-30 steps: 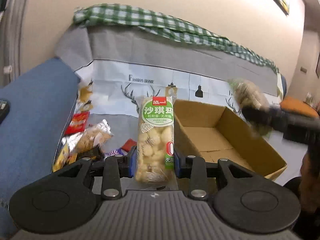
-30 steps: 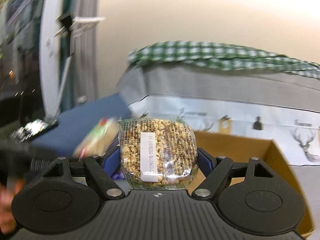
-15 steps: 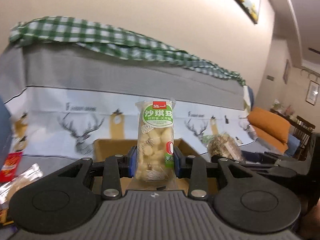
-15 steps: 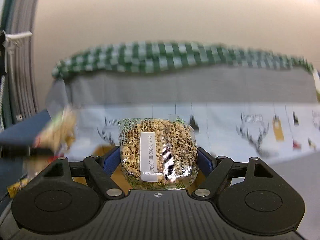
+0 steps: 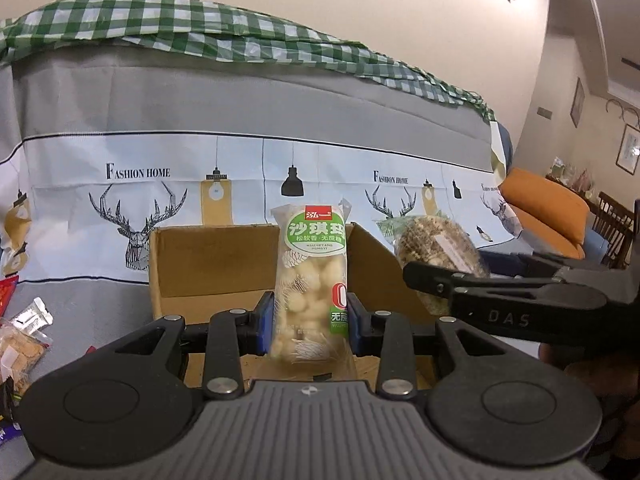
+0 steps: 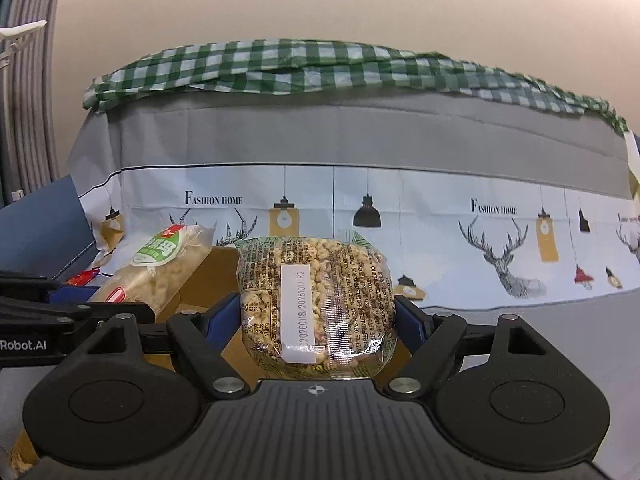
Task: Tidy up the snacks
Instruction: 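Lower both snacks into the box and open both tools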
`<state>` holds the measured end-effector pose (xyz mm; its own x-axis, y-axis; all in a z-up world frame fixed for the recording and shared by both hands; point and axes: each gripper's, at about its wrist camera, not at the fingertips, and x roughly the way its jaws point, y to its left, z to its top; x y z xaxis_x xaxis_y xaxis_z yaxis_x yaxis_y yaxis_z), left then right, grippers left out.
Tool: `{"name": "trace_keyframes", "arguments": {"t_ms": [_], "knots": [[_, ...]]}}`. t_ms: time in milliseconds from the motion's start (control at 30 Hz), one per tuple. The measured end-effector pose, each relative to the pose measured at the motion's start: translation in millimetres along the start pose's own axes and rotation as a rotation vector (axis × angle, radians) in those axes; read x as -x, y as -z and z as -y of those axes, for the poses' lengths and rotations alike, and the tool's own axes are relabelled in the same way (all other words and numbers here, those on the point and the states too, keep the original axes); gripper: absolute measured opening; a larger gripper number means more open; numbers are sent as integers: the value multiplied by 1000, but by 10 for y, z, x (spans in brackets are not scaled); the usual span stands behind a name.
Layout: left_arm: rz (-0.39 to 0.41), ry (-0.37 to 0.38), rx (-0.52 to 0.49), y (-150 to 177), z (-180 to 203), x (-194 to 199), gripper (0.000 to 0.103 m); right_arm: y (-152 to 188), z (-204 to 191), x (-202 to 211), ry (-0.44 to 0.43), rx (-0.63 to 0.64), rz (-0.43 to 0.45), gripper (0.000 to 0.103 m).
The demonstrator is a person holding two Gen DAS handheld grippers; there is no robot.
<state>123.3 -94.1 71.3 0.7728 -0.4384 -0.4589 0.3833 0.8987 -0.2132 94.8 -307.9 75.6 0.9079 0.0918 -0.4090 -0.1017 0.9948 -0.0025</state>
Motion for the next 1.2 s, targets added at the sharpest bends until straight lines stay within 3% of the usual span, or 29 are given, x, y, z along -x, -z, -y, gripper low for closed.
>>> {"name": "trace_keyframes", "arguments": {"t_ms": [33,67,133,267,433,533,600,667,800,933,1200], "knots": [[-1,-8,10,-19,-2,14,52,3,-6,-14,2,-8,-6,82],[-11,-12,20,-23,-16,3,76,4,-3,-43,1,-16,-15,86],[-17,-48,45,-19,-69,-2,90,11,-3,-98,2,-25,-47,97],[-51,-154,104,-16,-257,-30,91,38,87,-150,86,-25,-79,100],[-197,-274,167,85,-493,-162,91,230,390,-378,231,-80,-271,100],[-243,-238,203,131,-566,-213,89,330,528,-423,243,-102,-333,95],[-278,-179,224,177,-577,-260,85,395,586,-438,259,-97,-359,84],[-310,-166,203,228,-531,-316,80,442,647,-463,261,-105,-388,61],[-306,-175,139,269,-434,-368,78,519,738,-464,211,-138,-404,56],[-299,-133,142,281,-389,-424,75,523,776,-412,228,-144,-398,41],[-290,-123,126,272,-267,-451,76,524,910,-377,269,-174,-380,41]]}}
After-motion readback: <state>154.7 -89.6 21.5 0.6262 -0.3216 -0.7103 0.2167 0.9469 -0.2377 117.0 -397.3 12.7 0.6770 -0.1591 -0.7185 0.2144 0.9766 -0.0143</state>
